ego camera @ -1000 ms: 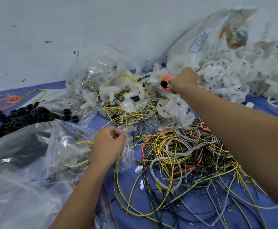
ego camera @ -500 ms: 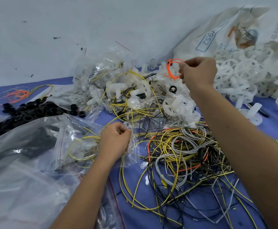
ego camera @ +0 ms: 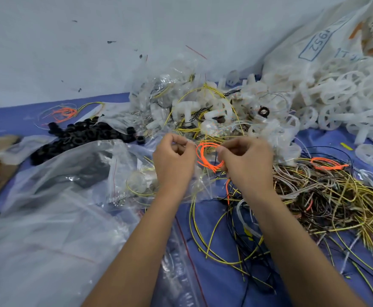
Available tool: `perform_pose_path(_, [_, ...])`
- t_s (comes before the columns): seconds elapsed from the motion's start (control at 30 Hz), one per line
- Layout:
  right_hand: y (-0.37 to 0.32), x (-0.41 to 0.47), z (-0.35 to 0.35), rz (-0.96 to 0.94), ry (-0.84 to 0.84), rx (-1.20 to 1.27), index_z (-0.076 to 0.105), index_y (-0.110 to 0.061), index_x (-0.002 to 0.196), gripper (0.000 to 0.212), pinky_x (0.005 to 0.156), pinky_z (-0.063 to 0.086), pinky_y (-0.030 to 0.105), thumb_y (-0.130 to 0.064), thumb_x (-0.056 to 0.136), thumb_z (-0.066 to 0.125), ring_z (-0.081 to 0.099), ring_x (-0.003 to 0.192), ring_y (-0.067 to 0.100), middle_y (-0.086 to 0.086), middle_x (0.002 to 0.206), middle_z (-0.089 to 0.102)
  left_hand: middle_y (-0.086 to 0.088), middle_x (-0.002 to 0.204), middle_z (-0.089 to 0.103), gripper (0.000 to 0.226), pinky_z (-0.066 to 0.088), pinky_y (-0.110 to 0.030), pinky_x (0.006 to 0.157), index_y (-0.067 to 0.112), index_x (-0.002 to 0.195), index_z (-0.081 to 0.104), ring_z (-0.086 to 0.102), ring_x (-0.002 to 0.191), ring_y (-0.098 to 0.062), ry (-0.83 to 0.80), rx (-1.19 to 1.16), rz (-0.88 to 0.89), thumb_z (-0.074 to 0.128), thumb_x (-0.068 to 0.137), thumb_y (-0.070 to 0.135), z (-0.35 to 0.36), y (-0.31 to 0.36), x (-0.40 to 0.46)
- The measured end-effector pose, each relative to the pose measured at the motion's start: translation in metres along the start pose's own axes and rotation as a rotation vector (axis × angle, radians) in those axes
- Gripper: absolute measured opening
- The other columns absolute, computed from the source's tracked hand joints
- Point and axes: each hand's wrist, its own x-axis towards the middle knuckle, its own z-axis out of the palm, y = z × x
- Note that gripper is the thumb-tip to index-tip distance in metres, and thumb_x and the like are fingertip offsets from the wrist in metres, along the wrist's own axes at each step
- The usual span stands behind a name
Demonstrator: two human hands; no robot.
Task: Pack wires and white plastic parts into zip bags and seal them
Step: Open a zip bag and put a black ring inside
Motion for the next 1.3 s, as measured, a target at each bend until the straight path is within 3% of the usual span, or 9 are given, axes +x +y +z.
perform_pose_path(0.1, [0.005, -0.004, 0.001, -0.084, 0.018, -0.136, 0.075, -0.021, 0.074, 0.011, 0.061, 0.057, 0.031, -0.021, 0.085, 0.078, 0.068, 0.056, 0.007, -0.007, 0.060, 0.069, 0.008, 0.050, 0.054, 0.023, 0.038, -0.015, 0.049, 0.020, 0.071, 0.055, 0.046, 0.044, -0.005, 0.011, 0.013, 0.062, 0.069, 0.085, 0.008, -0.002, 0.005, 0.000])
perform_pose_path(0.27, [0.012, -0.011, 0.003, -0.187, -0.030, -0.229, 0.075, -0.024, 0.077, 0.011, 0.060, 0.052, 0.020, -0.018, 0.085, 0.080, 0.065, 0.061, 0.001, -0.014, 0.065, 0.068, -0.003, 0.055, 0.059, 0.023, 0.040, -0.015, 0.051, 0.019, 0.070, 0.057, 0.050, 0.048, -0.007, 0.002, 0.028, 0.144, 0.069, 0.085, 0.006, -0.003, 0.011, -0.002])
perform_pose_path(0.4, [0.011, -0.014, 0.007, -0.162, -0.117, -0.099, 0.078, -0.017, 0.081, 0.005, 0.061, 0.059, 0.031, -0.015, 0.085, 0.080, 0.068, 0.059, 0.006, -0.008, 0.065, 0.072, 0.006, 0.050, 0.056, 0.028, 0.038, -0.012, 0.051, 0.023, 0.067, 0.055, 0.050, 0.045, -0.004, -0.015, 0.042, 0.163, 0.069, 0.084, 0.005, -0.001, 0.014, -0.003])
perform_pose_path(0.6, [0.008, -0.018, 0.014, -0.169, -0.369, -0.056, 0.076, -0.012, 0.083, 0.022, 0.068, 0.060, 0.040, 0.005, 0.075, 0.065, 0.074, 0.074, 0.017, -0.001, 0.075, 0.076, -0.002, 0.052, 0.060, 0.017, 0.051, -0.030, 0.056, 0.014, 0.070, 0.060, 0.058, 0.049, -0.017, -0.063, 0.088, 0.215, 0.069, 0.084, 0.008, 0.004, 0.020, -0.007])
perform_pose_path(0.8, [0.011, -0.022, 0.019, -0.068, -0.423, 0.058, 0.066, -0.017, 0.063, 0.024, 0.044, 0.040, 0.021, 0.004, 0.072, 0.060, 0.052, 0.050, 0.000, -0.005, 0.055, 0.067, 0.002, 0.049, 0.056, 0.015, 0.052, -0.032, 0.064, 0.010, 0.072, 0.061, 0.056, 0.050, -0.017, -0.115, 0.133, 0.321, 0.071, 0.083, 0.008, 0.014, 0.027, -0.016])
perform_pose_path(0.93, [0.012, -0.023, 0.018, -0.064, -0.466, 0.134, 0.068, -0.015, 0.071, 0.037, 0.048, 0.045, 0.019, 0.018, 0.081, 0.054, 0.061, 0.056, -0.002, -0.006, 0.061, 0.070, 0.003, 0.048, 0.053, 0.020, 0.049, -0.027, 0.064, 0.011, 0.071, 0.057, 0.052, 0.050, -0.015, -0.143, 0.129, 0.363, 0.072, 0.083, 0.007, 0.018, 0.032, -0.022])
perform_pose_path(1.07, [0.011, -0.024, 0.017, -0.104, -0.466, 0.160, 0.068, -0.017, 0.074, 0.041, 0.055, 0.053, 0.028, 0.021, 0.079, 0.055, 0.066, 0.066, 0.002, 0.002, 0.067, 0.072, 0.007, 0.046, 0.048, 0.022, 0.050, -0.027, 0.070, 0.013, 0.071, 0.056, 0.049, 0.049, -0.013, -0.148, 0.131, 0.382, 0.072, 0.083, 0.007, 0.018, 0.033, -0.023])
perform_pose_path(1.17, [0.010, -0.024, 0.018, -0.132, -0.441, 0.086, 0.064, -0.021, 0.072, 0.043, 0.051, 0.047, 0.019, 0.020, 0.081, 0.056, 0.059, 0.060, -0.006, -0.005, 0.061, 0.069, 0.006, 0.047, 0.048, 0.022, 0.048, -0.025, 0.064, 0.011, 0.071, 0.056, 0.048, 0.049, -0.011, -0.151, 0.127, 0.360, 0.073, 0.083, 0.007, 0.018, 0.029, -0.022])
perform_pose_path(1.3, [0.014, -0.019, 0.019, -0.183, -0.347, -0.133, 0.055, -0.024, 0.061, 0.039, 0.045, 0.035, 0.019, 0.010, 0.081, 0.060, 0.049, 0.048, 0.001, -0.005, 0.054, 0.060, 0.003, 0.048, 0.051, 0.020, 0.042, -0.017, 0.059, 0.010, 0.071, 0.058, 0.051, 0.049, -0.013, -0.134, 0.116, 0.357, 0.073, 0.082, 0.005, 0.018, 0.028, -0.021])
